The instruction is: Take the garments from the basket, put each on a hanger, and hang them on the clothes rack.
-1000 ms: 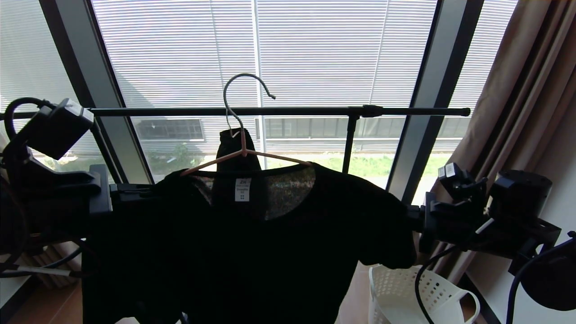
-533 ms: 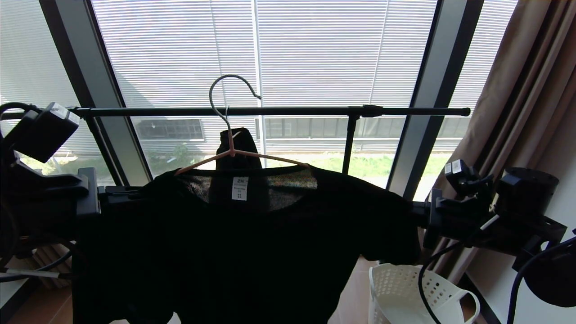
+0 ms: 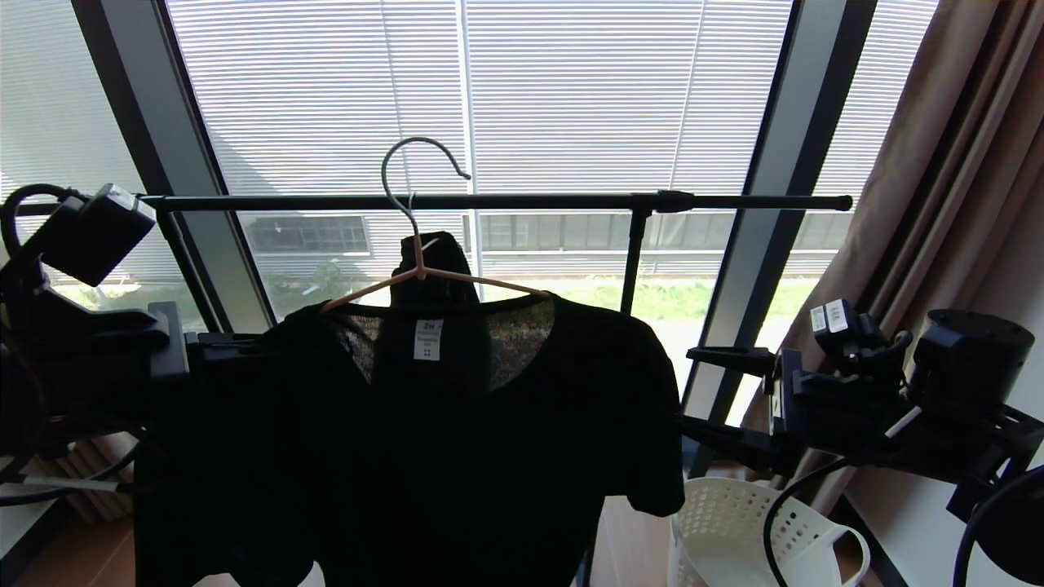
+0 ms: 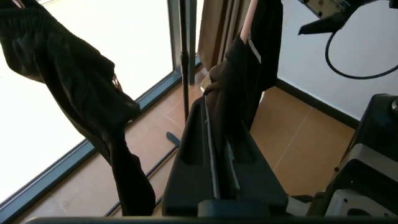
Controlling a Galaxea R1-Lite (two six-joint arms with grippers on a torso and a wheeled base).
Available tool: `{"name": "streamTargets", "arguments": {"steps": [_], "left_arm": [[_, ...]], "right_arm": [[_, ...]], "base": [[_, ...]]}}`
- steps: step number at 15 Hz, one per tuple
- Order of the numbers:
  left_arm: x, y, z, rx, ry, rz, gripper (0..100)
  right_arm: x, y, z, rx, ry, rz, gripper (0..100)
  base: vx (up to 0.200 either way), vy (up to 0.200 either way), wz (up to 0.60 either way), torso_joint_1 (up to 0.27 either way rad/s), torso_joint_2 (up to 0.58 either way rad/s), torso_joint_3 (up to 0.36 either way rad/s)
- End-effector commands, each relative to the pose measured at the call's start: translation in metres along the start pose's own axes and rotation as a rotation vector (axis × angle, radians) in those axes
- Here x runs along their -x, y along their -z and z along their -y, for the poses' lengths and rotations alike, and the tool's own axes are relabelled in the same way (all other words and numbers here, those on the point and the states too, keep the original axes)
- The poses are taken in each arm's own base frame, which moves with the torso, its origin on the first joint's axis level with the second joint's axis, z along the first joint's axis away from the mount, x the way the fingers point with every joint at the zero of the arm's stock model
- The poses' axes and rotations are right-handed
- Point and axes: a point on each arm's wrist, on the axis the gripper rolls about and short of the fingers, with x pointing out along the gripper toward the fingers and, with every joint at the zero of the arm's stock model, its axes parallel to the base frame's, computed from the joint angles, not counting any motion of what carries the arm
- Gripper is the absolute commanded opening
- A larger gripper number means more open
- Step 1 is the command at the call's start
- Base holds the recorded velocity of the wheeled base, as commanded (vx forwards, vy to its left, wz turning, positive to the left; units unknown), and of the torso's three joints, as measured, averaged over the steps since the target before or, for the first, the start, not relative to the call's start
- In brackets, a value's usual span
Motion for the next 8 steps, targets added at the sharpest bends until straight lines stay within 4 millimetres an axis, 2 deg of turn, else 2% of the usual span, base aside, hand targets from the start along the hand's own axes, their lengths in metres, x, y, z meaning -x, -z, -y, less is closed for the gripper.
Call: {"name": "streamTargets", "arguments": {"steps": [1, 3, 4, 5, 8], "left_arm": [[-0.018, -0.011, -0.008, 0.060, -0.034, -0.011, 0], [-0.044, -0.025, -0.011, 0.112, -0.132, -0.024, 0], [-0.050, -0.028, -0.011, 0.118, -0.151, -0.026, 0], [-0.069, -0.034, -0.012, 0.124, -0.194, -0.037, 0], [-0.110, -0.035, -0.018, 0.117, -0.226, -0.078, 0]], "right_arm": [[0.003, -0.010, -0.005, 0.031, 0.001, 0.027, 100], [0.004, -0.020, -0.009, 0.056, 0.014, 0.048, 100], [0.005, -0.021, -0.010, 0.061, 0.031, 0.050, 100], [0.001, -0.026, -0.016, 0.073, 0.087, 0.056, 100], [-0.003, -0.043, -0.029, 0.094, 0.188, 0.095, 100]], "base": [[0.000, 0.000, 0.00, 0.000, 0.00, 0.000], [0.000, 0.000, 0.00, 0.000, 0.00, 0.000], [0.000, 0.000, 0.00, 0.000, 0.00, 0.000], [0.000, 0.000, 0.00, 0.000, 0.00, 0.000], [0.000, 0.000, 0.00, 0.000, 0.00, 0.000]]}}
